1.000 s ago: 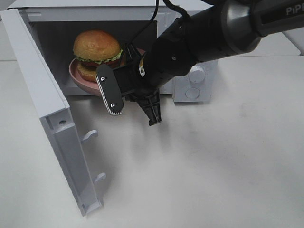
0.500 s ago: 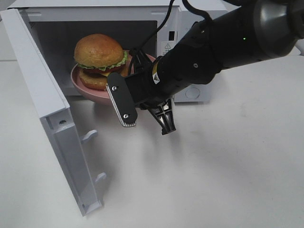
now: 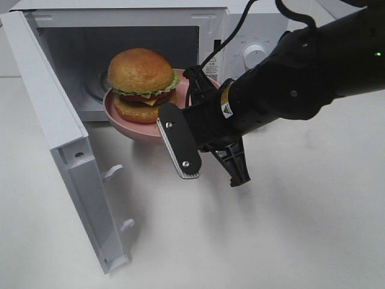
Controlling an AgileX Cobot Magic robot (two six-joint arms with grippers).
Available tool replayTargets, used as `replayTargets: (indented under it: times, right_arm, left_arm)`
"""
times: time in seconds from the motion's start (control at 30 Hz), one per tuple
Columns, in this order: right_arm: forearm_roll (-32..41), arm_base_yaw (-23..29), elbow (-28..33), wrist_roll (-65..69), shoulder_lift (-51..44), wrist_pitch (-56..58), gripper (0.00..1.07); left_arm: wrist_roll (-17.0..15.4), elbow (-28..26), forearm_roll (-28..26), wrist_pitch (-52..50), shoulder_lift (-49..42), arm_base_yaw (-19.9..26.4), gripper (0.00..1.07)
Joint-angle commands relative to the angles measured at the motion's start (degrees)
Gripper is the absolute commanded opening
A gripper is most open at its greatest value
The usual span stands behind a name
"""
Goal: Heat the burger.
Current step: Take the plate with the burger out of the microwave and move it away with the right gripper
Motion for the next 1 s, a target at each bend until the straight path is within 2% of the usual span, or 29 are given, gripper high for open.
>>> replayTargets:
  times: [0.03,0.53,1.0]
  right_arm:
    - [-0.52,-0.11,3.32,0.52,-4.87,-2.75,0.0]
    - [-0.52,-0.11,16.67,0.52,-18.56,-2.64,0.0]
    - [-0.52,-0.11,25.1,0.52,-31.4,2.06,0.0]
  left_arm:
    - [-0.17,0.11,0.17,-0.8,-1.03,-0.06,0.93]
    - [-0.17,0.11,0.17,-0.8,-1.03,-0.06,0.93]
    - [-0.17,0.11,0.17,-0.8,-1.03,-0.06,0.93]
